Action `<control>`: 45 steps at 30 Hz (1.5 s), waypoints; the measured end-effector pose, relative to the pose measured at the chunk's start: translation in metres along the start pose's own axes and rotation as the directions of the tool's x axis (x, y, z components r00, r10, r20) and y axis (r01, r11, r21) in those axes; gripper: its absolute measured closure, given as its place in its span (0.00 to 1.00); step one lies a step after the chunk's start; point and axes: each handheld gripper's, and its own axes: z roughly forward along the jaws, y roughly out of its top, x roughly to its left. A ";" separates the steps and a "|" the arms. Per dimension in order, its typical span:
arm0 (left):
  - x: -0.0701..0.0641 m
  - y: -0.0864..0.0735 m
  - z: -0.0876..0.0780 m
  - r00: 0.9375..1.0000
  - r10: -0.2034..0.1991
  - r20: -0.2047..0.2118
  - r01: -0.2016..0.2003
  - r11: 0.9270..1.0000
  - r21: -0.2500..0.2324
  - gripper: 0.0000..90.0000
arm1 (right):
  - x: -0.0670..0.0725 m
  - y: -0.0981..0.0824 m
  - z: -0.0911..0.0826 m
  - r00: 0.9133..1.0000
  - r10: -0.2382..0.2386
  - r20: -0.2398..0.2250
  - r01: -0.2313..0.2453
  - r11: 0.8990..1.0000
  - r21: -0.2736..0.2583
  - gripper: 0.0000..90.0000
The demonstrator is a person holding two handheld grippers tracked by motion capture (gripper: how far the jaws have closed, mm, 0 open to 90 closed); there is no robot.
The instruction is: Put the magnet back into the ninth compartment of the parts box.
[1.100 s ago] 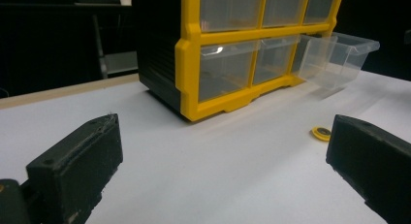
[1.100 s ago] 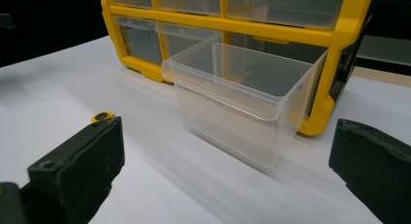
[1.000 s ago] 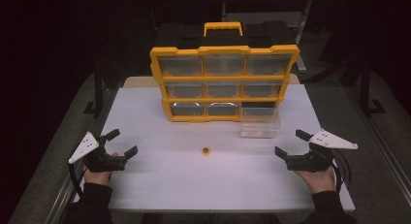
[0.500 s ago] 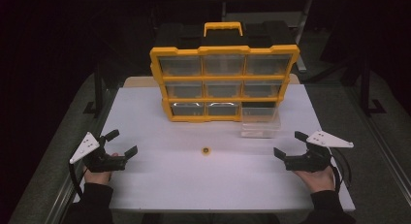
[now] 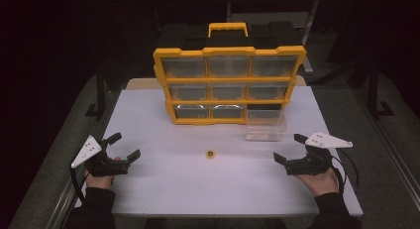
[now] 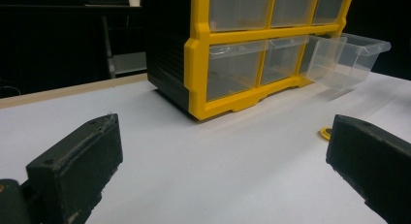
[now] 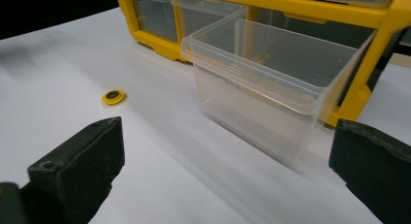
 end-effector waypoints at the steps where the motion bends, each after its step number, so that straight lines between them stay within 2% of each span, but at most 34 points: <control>1: 0.000 0.000 0.000 1.000 -0.001 -0.001 0.001 1.000 -0.004 0.00 | 0.000 0.002 0.000 1.000 -0.006 -0.003 0.006 1.000 0.001 0.00; 8: 0.001 0.000 -0.001 1.000 -0.005 0.000 0.005 1.000 -0.013 0.00 | 0.007 0.011 0.002 0.999 -0.033 -0.025 0.033 0.999 0.003 0.00; 20: 0.001 -0.001 -0.001 1.000 -0.007 -0.002 0.007 1.000 -0.014 0.00 | 0.022 0.019 0.017 0.994 -0.082 -0.071 0.086 0.995 0.052 0.00; 45: 0.001 -0.001 -0.001 1.000 -0.002 -0.004 0.002 1.000 -0.010 0.00 | 0.040 0.029 0.035 0.984 -0.116 -0.134 0.130 0.987 0.098 0.00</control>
